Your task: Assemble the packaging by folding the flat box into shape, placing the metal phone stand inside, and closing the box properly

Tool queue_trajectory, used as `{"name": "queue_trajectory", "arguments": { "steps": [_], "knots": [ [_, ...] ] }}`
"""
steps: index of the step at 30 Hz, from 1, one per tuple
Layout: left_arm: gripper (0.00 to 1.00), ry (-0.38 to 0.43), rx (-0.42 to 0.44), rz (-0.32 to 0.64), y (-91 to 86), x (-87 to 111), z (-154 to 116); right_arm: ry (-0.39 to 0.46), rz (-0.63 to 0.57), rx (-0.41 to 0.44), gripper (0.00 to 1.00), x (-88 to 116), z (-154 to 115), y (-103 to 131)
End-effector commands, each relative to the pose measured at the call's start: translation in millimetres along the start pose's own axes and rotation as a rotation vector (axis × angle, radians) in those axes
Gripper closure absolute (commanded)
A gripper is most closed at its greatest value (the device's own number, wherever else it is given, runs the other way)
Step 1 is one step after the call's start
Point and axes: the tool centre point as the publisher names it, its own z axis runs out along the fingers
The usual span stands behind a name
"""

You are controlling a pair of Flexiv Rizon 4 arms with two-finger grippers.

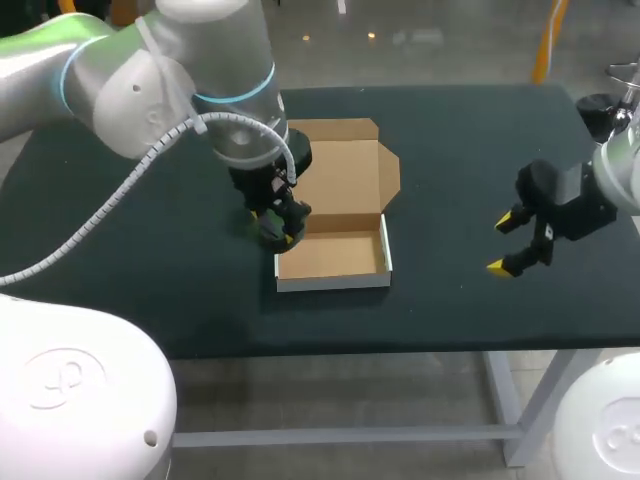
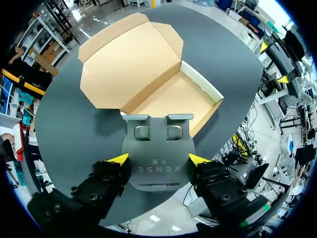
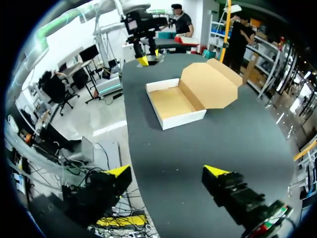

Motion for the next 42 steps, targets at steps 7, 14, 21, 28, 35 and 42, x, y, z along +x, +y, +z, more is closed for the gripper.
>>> {"name": "queue_trajectory", "arguments": {
  "steps": [7, 14, 21, 28, 35, 42],
  "knots": [
    [1.00, -0.035, -0.006, 0.021, -26.6, 32.1, 26, 0.003, -0.001, -0.001, 0.00, 0, -1, 0],
    [1.00, -0.009, -0.002, 0.039, -42.1, 37.7, 41, 0.003, -0.001, -0.001, 0.00, 0, -1, 0],
    [1.00, 0.019, 0.000, 0.050, -55.5, 36.9, 55, 0.003, -0.001, -0.001, 0.00, 0, -1, 0],
    [1.00, 0.035, -0.018, 0.058, -61.3, 35.2, 70, 0.003, -0.001, -0.001, 0.00, 0, -1, 0],
    [1.00, 0.044, -0.021, 0.052, -67.9, 33.5, 84, 0.003, -0.001, -0.001, 0.00, 0, -1, 0],
    [1.00, 0.045, -0.018, 0.030, -68.9, 31.2, 101, 0.003, -0.001, -0.001, 0.00, 0, -1, 0]
  ]
}}
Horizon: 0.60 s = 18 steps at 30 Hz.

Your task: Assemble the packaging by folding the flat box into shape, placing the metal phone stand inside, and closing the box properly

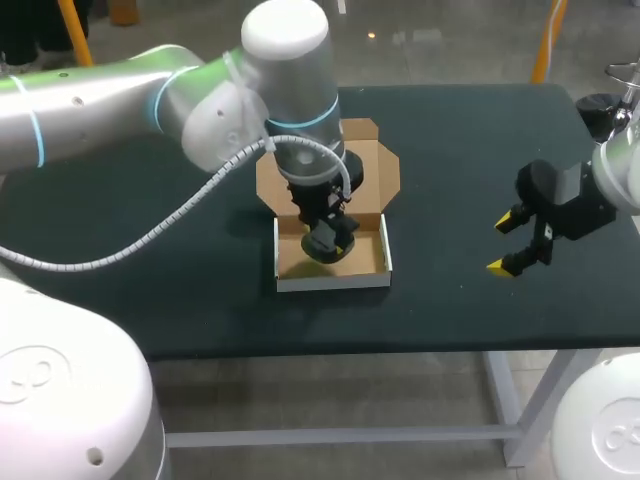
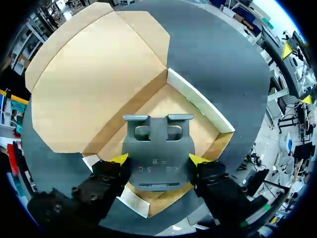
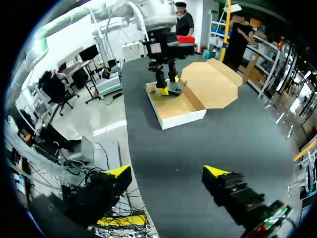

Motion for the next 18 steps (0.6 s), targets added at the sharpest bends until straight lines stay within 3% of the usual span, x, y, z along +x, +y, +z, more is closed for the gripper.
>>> {"name": "queue_trajectory", "arguments": {
  "steps": [1, 18],
  "knots": [
    [1.00, -0.002, -0.011, -0.002, -2.5, 1.1, 14, 0.003, -0.001, -0.004, 0.00, 0, -2, -1],
    [1.00, 0.010, -0.035, -0.013, -4.7, 8.4, 39, 0.003, -0.001, -0.004, 0.00, 0, -2, -1]
  ]
}}
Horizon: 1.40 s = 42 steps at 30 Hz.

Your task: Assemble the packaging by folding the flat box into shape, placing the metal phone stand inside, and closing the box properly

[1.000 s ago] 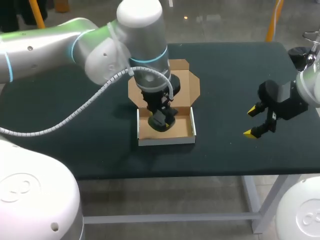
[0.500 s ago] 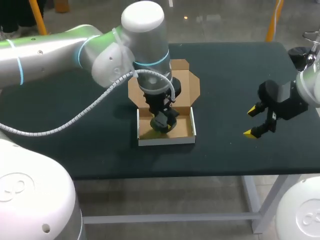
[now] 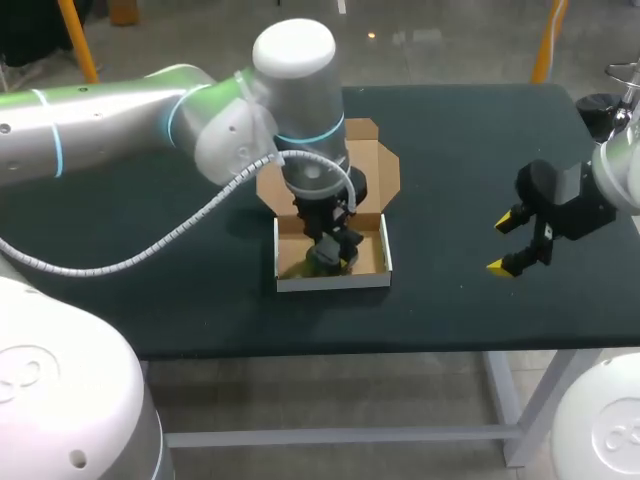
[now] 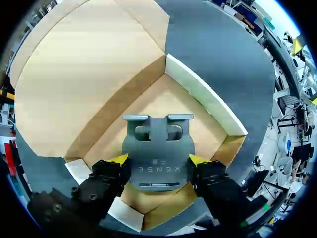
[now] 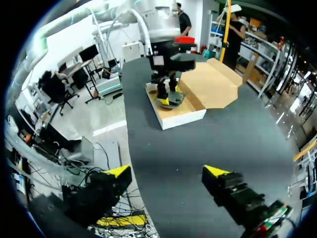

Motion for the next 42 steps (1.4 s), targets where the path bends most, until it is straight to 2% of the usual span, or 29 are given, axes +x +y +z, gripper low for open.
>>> {"name": "queue_trajectory", "arguments": {
  "steps": [1, 6, 8, 9, 10, 21, 31, 35, 42],
  "knots": [
    [1.00, -0.013, -0.013, -0.006, -5.8, 1.9, 8, 0.003, -0.001, -0.004, 0.00, 0, -2, -1],
    [1.00, -0.018, -0.021, -0.017, -8.0, 0.6, 12, 0.003, -0.001, -0.004, 0.00, 0, -2, -1],
    [0.62, -0.017, -0.021, -0.021, -8.0, 0.3, 12, 0.003, -0.001, -0.004, 0.00, 0, -2, -1],
    [0.52, -0.017, -0.022, -0.023, -7.7, 0.2, 11, 0.003, -0.001, -0.004, 0.00, 0, -2, -1],
    [0.01, -0.016, -0.022, -0.025, -7.2, 0.1, 11, 0.003, -0.001, -0.004, 0.00, 0, -2, -1],
    [0.00, -0.031, -0.001, -0.078, -2.0, 3.3, -4, 0.003, -0.001, -0.004, 0.00, 0, -2, -1],
    [0.00, -0.038, 0.004, -0.265, -3.4, 7.7, -21, 0.003, -0.001, -0.004, 0.00, 0, -2, -1],
    [0.00, -0.057, 0.007, -0.390, -5.4, 7.9, -25, 0.003, -0.001, -0.004, 0.00, 0, -2, -1],
    [0.00, -0.057, 0.007, -0.390, -5.4, 7.9, -25, 0.003, -0.001, -0.004, 0.00, 0, -2, -1]
  ]
}}
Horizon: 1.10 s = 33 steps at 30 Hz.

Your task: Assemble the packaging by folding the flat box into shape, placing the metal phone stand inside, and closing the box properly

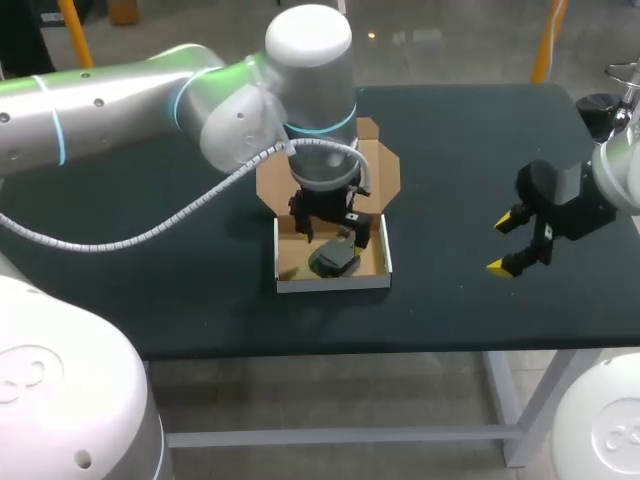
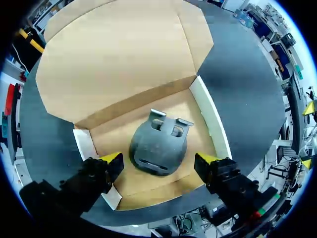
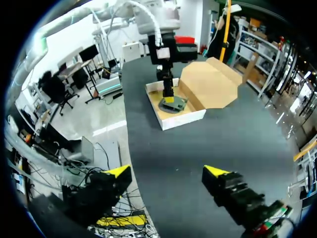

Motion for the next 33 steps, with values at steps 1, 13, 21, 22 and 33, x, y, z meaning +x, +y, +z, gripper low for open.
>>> {"name": "queue_trajectory", "arguments": {
  "steps": [1, 13, 21, 22, 33],
  "knots": [
    [0.00, -0.010, 0.000, -0.001, -0.1, 1.5, -1, 0.003, -0.001, -0.003, 0.00, 0, -2, -1],
    [0.00, -0.010, 0.000, -0.001, -0.1, 1.5, -1, 0.003, -0.001, -0.003, 0.00, 0, -2, -1],
    [0.00, -0.011, -0.031, -0.133, 0.2, 3.6, 8, 0.003, -0.001, -0.003, 0.00, 0, -2, -1],
    [0.00, -0.006, -0.031, -0.140, 0.5, 3.8, 9, 0.003, -0.001, -0.003, 0.00, 0, -2, -1],
    [0.00, -0.007, -0.049, -0.200, 14.9, 11.0, 16, 0.003, -0.001, -0.003, 0.00, 0, -2, -1]
  ]
}}
